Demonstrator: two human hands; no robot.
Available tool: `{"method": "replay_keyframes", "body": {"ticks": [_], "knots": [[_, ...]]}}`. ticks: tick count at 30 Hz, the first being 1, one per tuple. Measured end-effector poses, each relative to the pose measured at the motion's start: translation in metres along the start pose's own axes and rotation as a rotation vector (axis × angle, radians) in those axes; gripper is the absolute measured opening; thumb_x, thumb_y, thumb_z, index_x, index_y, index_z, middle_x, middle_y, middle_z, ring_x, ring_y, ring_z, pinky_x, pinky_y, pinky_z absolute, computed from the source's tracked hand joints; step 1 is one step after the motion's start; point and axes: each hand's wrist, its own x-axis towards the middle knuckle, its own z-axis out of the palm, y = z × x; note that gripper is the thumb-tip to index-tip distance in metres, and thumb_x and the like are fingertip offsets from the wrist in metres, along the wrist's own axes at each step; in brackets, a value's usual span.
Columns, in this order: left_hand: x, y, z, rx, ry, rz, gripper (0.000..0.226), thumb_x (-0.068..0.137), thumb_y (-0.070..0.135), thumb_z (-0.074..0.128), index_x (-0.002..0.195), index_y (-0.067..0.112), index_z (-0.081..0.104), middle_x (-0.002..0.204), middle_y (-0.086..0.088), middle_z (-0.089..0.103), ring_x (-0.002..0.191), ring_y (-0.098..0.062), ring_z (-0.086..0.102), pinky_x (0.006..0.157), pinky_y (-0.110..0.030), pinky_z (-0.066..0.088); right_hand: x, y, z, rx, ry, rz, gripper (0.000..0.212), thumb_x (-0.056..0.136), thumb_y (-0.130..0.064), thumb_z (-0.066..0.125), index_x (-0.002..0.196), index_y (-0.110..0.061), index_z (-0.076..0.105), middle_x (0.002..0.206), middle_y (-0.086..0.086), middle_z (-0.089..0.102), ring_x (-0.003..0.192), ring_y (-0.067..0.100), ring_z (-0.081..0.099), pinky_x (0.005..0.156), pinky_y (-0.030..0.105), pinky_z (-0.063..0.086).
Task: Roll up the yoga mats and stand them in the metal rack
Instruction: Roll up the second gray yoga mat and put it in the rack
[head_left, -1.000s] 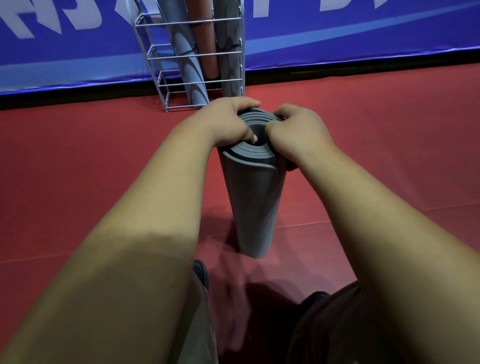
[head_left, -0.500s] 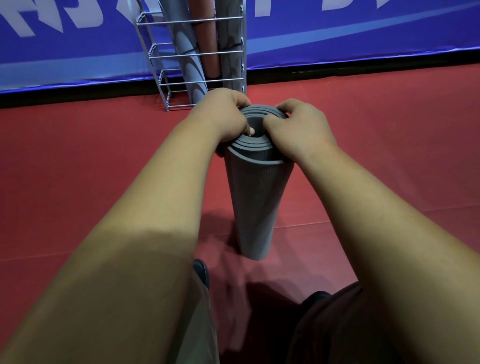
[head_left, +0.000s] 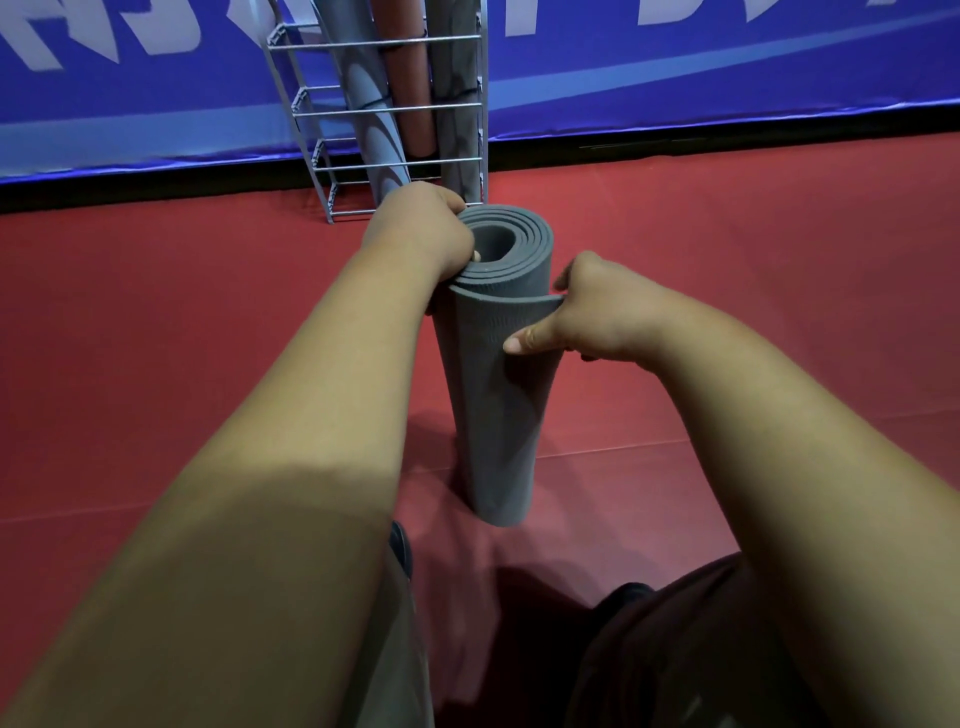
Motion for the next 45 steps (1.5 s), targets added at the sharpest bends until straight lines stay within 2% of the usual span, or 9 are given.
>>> {"method": "replay_keyframes", "body": {"ticks": [3,8,12,15,23,27,31,40,45], "knots": [[0.0,0.0,0.001,-0.01,0.001,0.002,0.038,0.08,0.021,0.086,0.114,0.037,0.078,0.104,-0.002,0.076,0.092,-0.036,0.074,0.086,-0.046,0.065,0.002,0.002,-0.004,-0.038,0.098,-0.073,0.049,0.066,-0.043,0.101,0.08,-0.017,0.061,0.074,-0.005,0.067,0.067,0.013,0.061,0.055,0.029,0.04],[-0.004,0.002,-0.005,0.04,-0.042,0.042,0.036,0.085,0.02,0.086,0.118,0.031,0.078,0.109,-0.005,0.074,0.09,-0.035,0.074,0.084,-0.046,0.066,0.003,0.0,-0.001,-0.002,0.229,-0.061,0.055,0.06,-0.04,0.104,0.079,-0.019,0.056,0.079,-0.005,0.066,0.073,0.015,0.062,0.056,0.029,0.04],[-0.011,0.0,-0.013,0.064,-0.103,0.048,0.04,0.085,0.023,0.088,0.122,0.035,0.076,0.106,-0.007,0.075,0.081,-0.037,0.074,0.072,-0.051,0.067,0.003,-0.004,0.006,0.05,0.285,-0.14,0.098,0.053,-0.038,0.107,0.13,-0.024,0.048,0.125,0.003,0.056,0.107,0.025,0.062,0.085,0.039,0.053],[-0.017,0.0,-0.017,0.056,-0.128,0.057,0.036,0.086,0.021,0.088,0.117,0.035,0.076,0.101,-0.009,0.074,0.072,-0.039,0.075,0.058,-0.055,0.066,-0.001,-0.005,0.005,0.057,0.227,-0.213,0.137,0.061,-0.028,0.105,0.164,-0.047,0.017,0.146,0.006,0.058,0.127,0.026,0.063,0.103,0.038,0.051],[-0.026,0.0,-0.023,0.03,-0.163,0.064,0.033,0.09,0.019,0.086,0.119,0.031,0.074,0.1,-0.01,0.072,0.069,-0.039,0.075,0.055,-0.054,0.065,0.011,0.002,0.001,0.077,0.112,-0.187,0.119,0.068,-0.026,0.102,0.164,-0.021,0.032,0.159,-0.004,0.055,0.147,0.014,0.049,0.108,0.024,0.039],[-0.025,0.001,-0.022,0.023,-0.165,0.065,0.033,0.09,0.02,0.085,0.12,0.03,0.073,0.1,-0.009,0.07,0.069,-0.038,0.075,0.055,-0.054,0.065,0.01,0.002,0.0,0.048,0.176,-0.187,0.125,0.063,-0.032,0.104,0.165,-0.032,0.031,0.141,0.002,0.067,0.129,0.018,0.064,0.102,0.029,0.048],[-0.022,-0.001,-0.019,0.008,-0.143,0.049,0.03,0.088,0.024,0.086,0.114,0.03,0.073,0.099,-0.011,0.073,0.069,-0.038,0.075,0.055,-0.053,0.065,0.011,0.003,0.003,0.151,0.156,-0.132,0.116,0.066,-0.022,0.103,0.161,-0.04,0.039,0.095,0.001,0.079,0.071,0.018,0.079,0.075,0.042,0.066],[-0.024,-0.001,-0.016,-0.013,-0.111,0.033,0.028,0.082,0.025,0.086,0.106,0.03,0.071,0.096,-0.009,0.073,0.072,-0.036,0.075,0.054,-0.053,0.065,0.007,-0.006,0.001,0.388,-0.004,-0.06,0.062,0.078,-0.038,0.077,0.136,-0.036,0.058,0.104,0.012,0.078,0.076,0.022,0.071,0.077,0.046,0.063],[-0.029,0.001,-0.016,0.02,-0.13,0.076,0.03,0.083,0.029,0.086,0.107,0.032,0.07,0.099,-0.006,0.072,0.073,-0.032,0.075,0.049,-0.045,0.064,0.002,-0.022,0.005,0.373,0.192,0.046,0.047,0.09,-0.059,0.07,0.129,-0.033,0.061,0.095,0.007,0.075,0.066,0.03,0.077,0.059,0.053,0.067]]}}
